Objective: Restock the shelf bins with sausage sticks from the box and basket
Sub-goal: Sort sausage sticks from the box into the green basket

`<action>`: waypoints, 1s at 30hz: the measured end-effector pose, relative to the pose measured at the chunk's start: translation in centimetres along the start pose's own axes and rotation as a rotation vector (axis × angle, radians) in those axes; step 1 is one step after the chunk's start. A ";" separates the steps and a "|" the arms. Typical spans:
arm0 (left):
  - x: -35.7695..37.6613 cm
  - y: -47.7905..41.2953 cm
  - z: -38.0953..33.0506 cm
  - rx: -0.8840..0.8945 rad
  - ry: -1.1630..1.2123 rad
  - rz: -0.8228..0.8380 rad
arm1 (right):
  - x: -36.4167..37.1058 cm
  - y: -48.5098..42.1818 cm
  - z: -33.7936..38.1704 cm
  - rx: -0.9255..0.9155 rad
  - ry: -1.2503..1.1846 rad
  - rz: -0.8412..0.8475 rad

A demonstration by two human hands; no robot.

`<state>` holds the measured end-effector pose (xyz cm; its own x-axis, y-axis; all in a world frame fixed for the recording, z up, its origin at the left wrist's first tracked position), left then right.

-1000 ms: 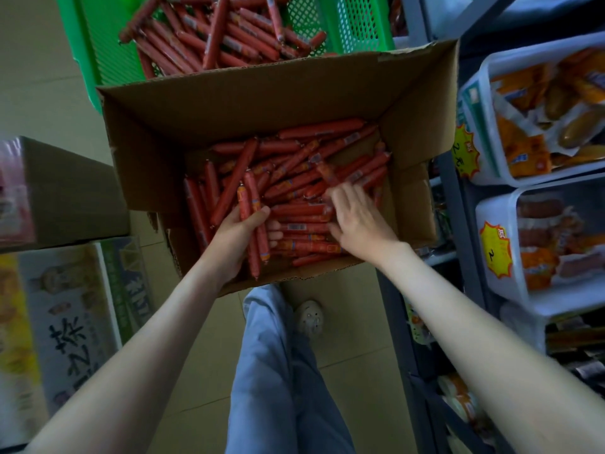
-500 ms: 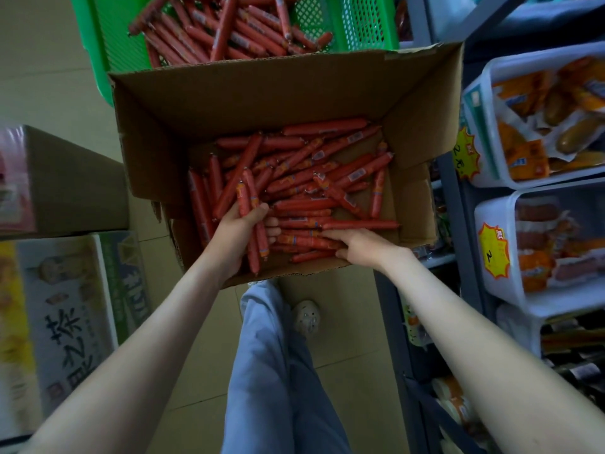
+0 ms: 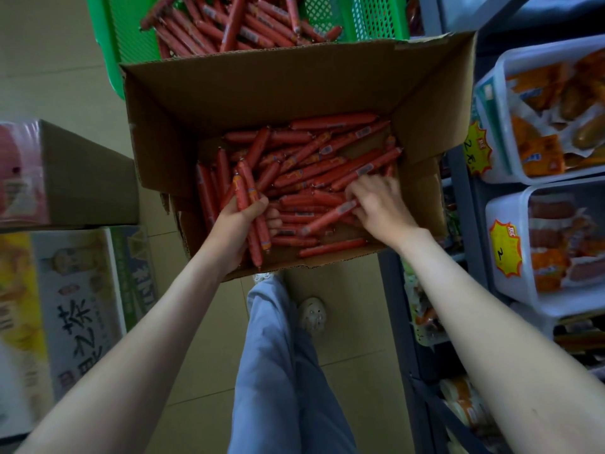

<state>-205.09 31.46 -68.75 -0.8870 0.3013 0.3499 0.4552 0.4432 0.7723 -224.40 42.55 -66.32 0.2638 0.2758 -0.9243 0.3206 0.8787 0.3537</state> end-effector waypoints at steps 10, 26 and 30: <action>1.1 -0.4 0.6 -0.021 -0.002 0.050 | 2.3 1.0 2.7 0.145 -0.058 0.462; 0.1 -0.1 0.4 -0.063 -0.042 0.037 | 6.2 3.7 0.7 0.182 -0.173 0.678; 0.3 0.3 0.0 -0.060 -0.027 0.020 | 6.0 2.3 1.1 0.189 -0.102 0.736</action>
<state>-205.25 31.64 -68.40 -0.8751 0.3322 0.3518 0.4664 0.3858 0.7960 -221.06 45.78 -70.87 0.5494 0.7185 -0.4266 0.1776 0.3985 0.8998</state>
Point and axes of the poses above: each hand's wrist, its own y-axis away from the middle knuckle, its own x-axis out of the palm, z = x × y, the point moved 8 cm from there along -y, towards the middle knuckle, and after that the axes turned 9 degrees about y, right-handed, at the moved point
